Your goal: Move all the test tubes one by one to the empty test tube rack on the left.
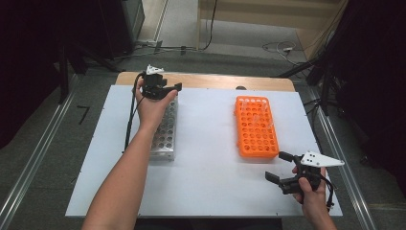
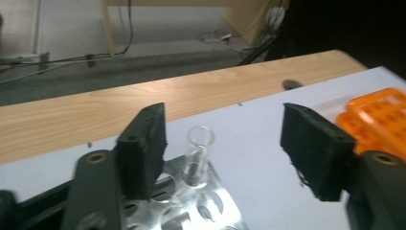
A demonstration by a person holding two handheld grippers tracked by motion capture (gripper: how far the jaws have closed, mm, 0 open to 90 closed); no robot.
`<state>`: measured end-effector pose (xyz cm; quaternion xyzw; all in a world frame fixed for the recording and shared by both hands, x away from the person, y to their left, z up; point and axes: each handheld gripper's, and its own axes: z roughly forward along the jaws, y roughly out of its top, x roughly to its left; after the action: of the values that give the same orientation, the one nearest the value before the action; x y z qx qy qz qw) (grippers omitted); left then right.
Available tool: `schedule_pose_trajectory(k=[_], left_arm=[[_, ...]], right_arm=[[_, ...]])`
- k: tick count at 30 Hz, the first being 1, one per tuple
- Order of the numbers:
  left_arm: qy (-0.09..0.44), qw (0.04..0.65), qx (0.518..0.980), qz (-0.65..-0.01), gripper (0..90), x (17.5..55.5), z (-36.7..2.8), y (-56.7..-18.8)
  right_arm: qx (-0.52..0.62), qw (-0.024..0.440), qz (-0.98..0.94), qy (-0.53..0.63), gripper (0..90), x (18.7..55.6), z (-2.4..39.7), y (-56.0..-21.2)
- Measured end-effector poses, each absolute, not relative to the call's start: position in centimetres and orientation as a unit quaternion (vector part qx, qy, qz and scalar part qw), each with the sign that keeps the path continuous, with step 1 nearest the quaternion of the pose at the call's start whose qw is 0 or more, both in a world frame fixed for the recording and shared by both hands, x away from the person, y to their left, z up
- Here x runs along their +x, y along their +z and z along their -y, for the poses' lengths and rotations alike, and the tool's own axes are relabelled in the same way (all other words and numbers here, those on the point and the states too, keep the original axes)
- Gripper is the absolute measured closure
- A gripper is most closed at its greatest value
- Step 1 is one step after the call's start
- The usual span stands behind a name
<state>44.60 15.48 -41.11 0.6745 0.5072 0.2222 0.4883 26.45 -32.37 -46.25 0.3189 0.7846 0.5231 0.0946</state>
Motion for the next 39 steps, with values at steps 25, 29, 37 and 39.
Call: schedule_pose_trajectory(k=[25, 29, 37, 39], left_arm=[[0.209, 0.54, 0.684, -0.444, 0.0, 32.5, -15.4, -40.5], [0.211, 0.542, 0.687, -0.436, 0.0, 30.7, -15.3, -41.0], [0.217, 0.544, 0.689, -0.426, 0.0, 27.5, -15.1, -42.2], [0.219, 0.547, 0.685, -0.428, 0.0, 26.8, -15.3, -42.5]], right_arm=[[0.343, 0.124, -0.769, 0.525, 0.0, 27.6, 32.1, -45.1], [0.352, 0.136, -0.768, 0.518, 0.0, 28.3, 32.0, -44.9], [0.365, 0.149, -0.766, 0.508, 0.0, 30.9, 31.7, -44.5], [0.368, 0.15, -0.768, 0.503, 0.0, 31.6, 31.7, -44.5]])
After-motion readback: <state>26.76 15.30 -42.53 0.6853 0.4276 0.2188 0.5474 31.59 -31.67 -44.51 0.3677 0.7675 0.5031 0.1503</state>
